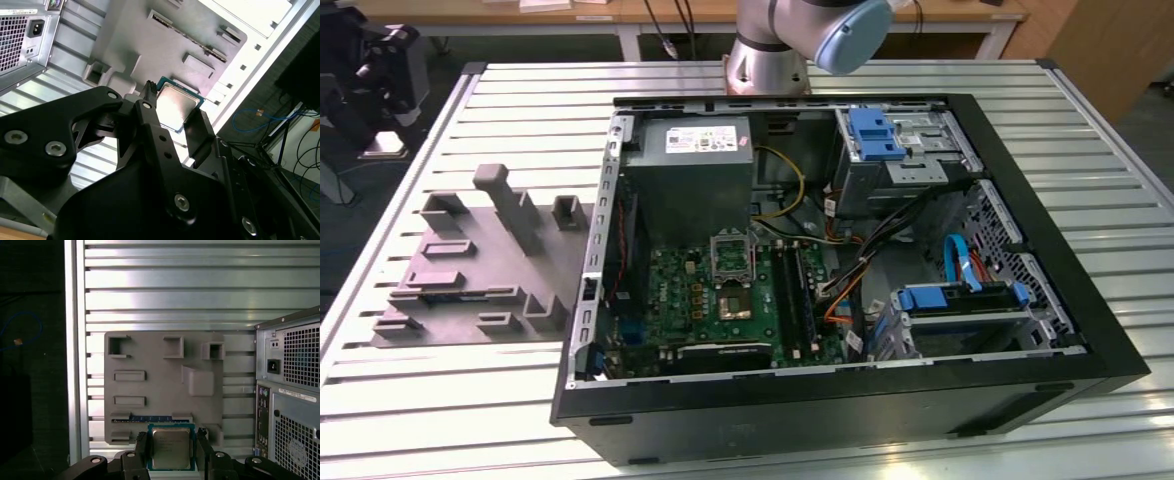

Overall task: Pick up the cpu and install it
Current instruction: 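Pick up the cpu and move it towards the insertion slot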

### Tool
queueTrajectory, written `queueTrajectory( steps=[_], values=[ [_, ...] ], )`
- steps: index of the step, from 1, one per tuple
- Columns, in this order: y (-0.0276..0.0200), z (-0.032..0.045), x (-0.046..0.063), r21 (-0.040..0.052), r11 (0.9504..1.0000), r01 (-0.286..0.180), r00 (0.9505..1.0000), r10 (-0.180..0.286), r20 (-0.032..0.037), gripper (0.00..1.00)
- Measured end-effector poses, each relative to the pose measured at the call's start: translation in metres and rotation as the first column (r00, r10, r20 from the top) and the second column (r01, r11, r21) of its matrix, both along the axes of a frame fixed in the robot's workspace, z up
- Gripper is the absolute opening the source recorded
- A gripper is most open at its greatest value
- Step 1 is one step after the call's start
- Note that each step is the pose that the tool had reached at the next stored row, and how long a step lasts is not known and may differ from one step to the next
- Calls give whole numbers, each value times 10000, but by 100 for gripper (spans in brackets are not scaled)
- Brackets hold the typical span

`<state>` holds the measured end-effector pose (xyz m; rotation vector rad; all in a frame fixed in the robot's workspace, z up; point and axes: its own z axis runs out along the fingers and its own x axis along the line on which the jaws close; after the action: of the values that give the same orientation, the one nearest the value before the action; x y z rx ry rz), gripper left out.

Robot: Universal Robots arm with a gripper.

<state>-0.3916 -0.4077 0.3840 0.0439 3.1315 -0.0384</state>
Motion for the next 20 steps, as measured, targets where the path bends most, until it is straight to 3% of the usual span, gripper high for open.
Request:
queueTrajectory(
  steps=[20],
  values=[
    [0, 0, 47, 0, 10000, 0, 10000, 0, -1, 47]
  ],
)
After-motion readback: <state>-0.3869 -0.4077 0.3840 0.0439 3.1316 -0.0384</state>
